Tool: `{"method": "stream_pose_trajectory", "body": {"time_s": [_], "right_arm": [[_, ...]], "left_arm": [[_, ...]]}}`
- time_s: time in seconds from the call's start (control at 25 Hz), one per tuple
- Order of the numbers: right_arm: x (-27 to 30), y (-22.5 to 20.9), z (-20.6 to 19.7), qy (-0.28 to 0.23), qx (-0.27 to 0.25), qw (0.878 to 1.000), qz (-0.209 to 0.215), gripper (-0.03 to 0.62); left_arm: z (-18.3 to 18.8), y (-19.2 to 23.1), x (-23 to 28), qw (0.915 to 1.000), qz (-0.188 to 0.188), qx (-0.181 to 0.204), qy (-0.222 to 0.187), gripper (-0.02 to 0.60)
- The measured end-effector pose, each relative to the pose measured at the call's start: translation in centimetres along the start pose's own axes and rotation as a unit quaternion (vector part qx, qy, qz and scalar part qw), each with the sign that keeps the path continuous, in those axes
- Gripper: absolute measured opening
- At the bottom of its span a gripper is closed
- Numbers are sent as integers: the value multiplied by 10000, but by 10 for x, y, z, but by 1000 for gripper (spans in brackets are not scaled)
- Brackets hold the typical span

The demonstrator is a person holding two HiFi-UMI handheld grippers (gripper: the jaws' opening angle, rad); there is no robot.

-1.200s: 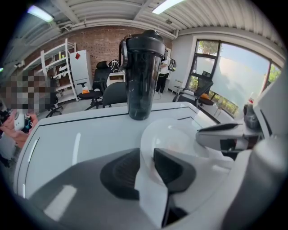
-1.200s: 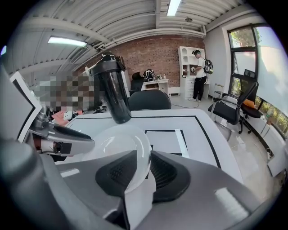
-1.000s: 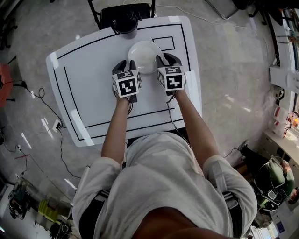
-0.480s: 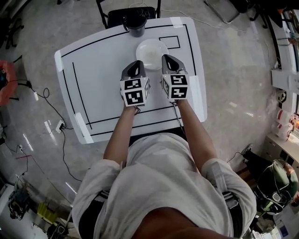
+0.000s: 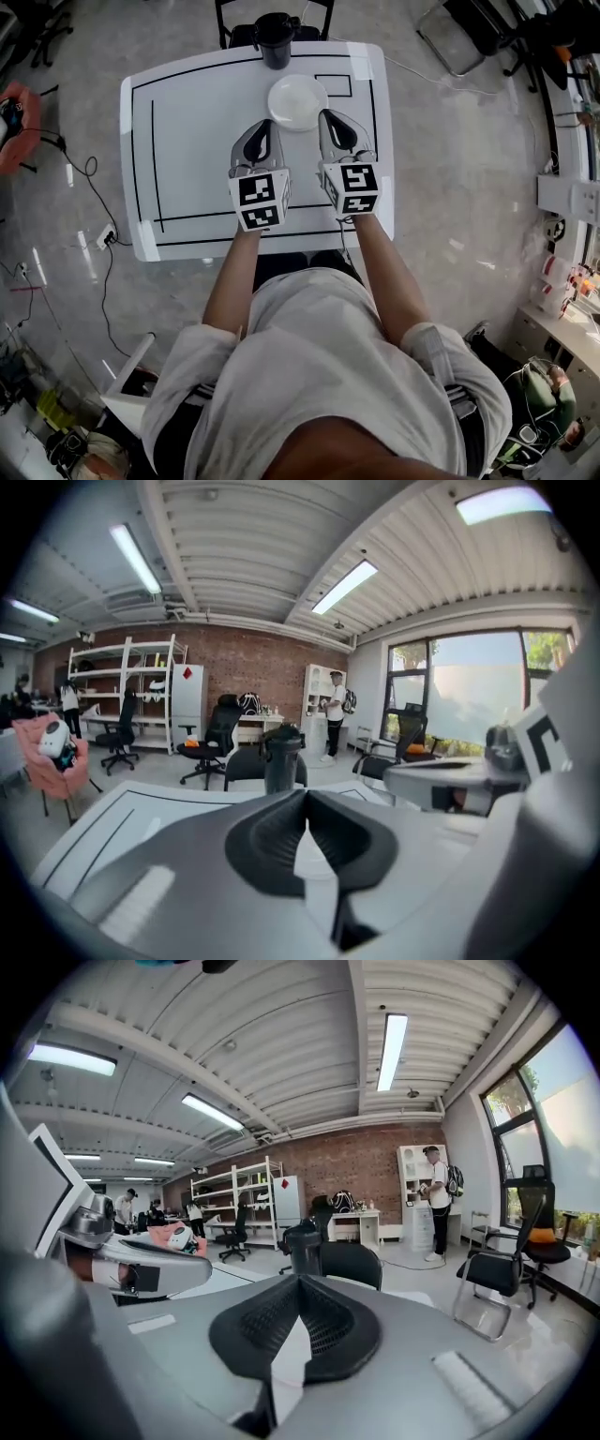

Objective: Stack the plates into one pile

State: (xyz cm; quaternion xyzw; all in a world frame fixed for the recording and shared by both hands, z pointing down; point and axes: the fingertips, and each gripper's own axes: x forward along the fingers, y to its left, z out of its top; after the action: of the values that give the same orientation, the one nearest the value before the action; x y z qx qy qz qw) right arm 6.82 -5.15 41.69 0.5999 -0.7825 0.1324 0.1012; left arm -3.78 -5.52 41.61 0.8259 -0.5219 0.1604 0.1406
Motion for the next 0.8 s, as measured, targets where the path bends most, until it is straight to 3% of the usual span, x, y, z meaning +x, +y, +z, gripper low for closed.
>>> {"method": "stream_pose_trajectory", "body": {"time_s": [0.08,0.32,0.52,0.8], "right_arm": [[-22,0,11,-147,-65,9999,60,0],[-103,-2,46,-603,-401,9973,93,-2],[-164,-7,58,-695,-604,9953,282,-1],[-214,-8,65,-1117,-545,9913,429,-1]], "left_arm": [[8,-10,-17,9997,133,116,-141,3],[28,-58,-71,9980,194,-214,-564,3],[40,-110,-114,9961,143,-72,-865,3],[44,-143,-153,9936,251,206,-1081,3]]}}
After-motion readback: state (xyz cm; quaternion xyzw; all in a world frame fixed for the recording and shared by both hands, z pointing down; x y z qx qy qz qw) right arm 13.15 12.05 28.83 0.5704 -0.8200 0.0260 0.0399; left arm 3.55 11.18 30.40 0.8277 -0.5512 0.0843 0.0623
